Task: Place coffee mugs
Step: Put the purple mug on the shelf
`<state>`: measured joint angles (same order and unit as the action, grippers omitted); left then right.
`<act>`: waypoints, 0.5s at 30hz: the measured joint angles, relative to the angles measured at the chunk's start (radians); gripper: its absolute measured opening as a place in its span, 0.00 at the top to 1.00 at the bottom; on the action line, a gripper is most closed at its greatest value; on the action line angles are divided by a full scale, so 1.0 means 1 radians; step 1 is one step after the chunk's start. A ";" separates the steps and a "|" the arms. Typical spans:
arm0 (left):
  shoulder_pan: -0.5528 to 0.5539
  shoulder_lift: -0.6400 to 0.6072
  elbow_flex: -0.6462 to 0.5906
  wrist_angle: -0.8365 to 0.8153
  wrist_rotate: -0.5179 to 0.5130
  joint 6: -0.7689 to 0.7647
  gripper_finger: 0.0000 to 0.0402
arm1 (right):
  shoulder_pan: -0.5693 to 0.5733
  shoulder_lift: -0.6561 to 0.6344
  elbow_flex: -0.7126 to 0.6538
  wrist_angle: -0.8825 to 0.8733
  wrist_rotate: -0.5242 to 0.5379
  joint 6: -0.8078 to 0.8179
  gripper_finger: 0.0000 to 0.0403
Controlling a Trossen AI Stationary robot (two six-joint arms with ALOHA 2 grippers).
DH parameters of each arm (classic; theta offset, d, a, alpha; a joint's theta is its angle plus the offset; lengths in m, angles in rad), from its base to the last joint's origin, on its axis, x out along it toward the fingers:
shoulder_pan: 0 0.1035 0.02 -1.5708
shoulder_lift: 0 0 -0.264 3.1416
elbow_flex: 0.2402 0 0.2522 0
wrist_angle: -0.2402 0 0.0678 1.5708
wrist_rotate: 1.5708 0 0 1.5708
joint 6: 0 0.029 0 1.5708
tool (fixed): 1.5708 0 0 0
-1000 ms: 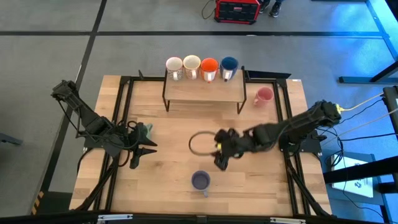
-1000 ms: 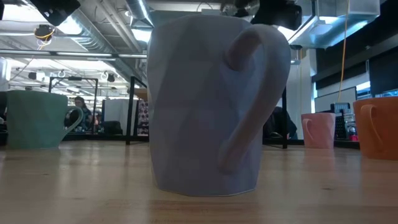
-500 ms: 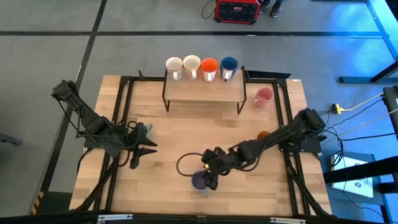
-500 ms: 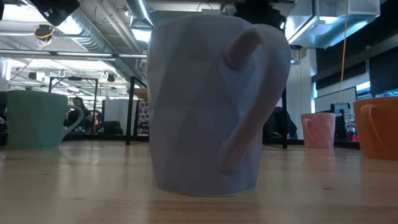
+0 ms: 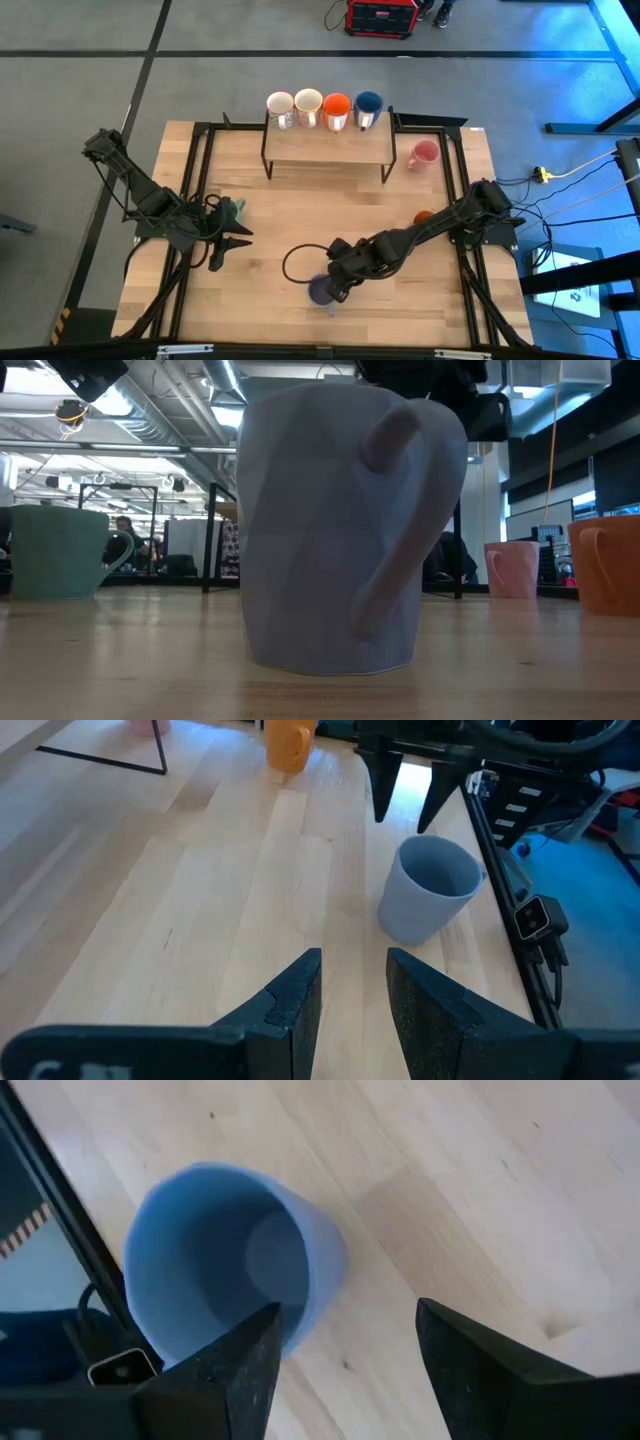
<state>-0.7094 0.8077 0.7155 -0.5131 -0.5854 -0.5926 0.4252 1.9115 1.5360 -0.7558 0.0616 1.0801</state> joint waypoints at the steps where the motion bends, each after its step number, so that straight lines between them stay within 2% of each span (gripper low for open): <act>1: 0.000 0.000 0.000 -0.001 0.000 0.000 0.73 | 0.000 0.005 0.000 0.004 0.006 0.021 0.46; 5: 0.000 0.000 0.000 -0.004 0.000 0.000 0.73 | 0.000 0.030 0.000 0.006 0.030 0.081 0.46; 11: 0.000 0.000 0.000 -0.017 -0.001 0.000 0.73 | 0.000 0.089 -0.001 0.003 0.002 0.111 0.46; 15: 0.000 0.000 0.000 -0.019 -0.001 0.000 0.73 | 0.000 0.105 -0.001 -0.003 -0.012 0.128 0.51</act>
<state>-0.7090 0.8078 0.7155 -0.5322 -0.5865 -0.5930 0.4252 2.0167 1.5349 -0.7585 0.0494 1.2083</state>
